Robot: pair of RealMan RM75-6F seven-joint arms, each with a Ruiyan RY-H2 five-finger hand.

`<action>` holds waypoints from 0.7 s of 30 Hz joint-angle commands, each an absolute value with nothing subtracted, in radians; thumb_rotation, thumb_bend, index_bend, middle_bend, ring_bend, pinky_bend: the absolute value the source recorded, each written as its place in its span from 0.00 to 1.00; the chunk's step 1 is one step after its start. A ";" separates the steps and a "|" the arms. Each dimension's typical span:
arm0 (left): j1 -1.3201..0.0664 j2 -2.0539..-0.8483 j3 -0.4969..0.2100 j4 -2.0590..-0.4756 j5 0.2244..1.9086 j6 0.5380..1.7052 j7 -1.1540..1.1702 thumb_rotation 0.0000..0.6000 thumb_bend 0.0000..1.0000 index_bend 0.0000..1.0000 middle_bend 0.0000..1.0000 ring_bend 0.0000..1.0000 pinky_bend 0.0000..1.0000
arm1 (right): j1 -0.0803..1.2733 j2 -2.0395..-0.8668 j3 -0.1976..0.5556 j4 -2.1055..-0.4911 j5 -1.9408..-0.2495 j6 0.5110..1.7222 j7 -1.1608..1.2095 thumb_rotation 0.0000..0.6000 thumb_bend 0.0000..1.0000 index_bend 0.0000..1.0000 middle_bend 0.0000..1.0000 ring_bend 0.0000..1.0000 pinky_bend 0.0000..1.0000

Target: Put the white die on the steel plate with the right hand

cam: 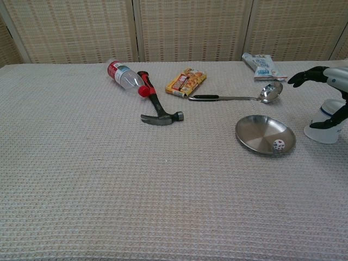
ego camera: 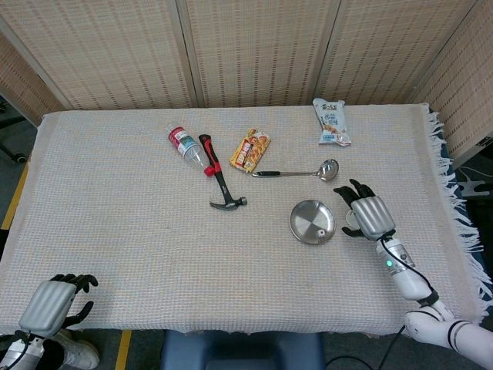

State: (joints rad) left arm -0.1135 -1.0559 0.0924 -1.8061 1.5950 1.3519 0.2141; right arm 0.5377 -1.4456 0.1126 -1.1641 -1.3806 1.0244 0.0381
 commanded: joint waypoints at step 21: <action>-0.115 -1.056 0.093 -1.809 1.591 1.346 0.218 1.00 0.34 0.40 0.48 0.43 0.44 | 0.512 -1.476 0.094 -1.012 -1.381 1.008 0.153 1.00 0.11 0.28 0.27 0.20 0.32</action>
State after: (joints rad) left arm -0.1148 -1.0557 0.0931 -1.8088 1.5906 1.3463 0.2176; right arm 0.5133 -1.4652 0.0979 -1.0258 -1.3717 1.0036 0.1396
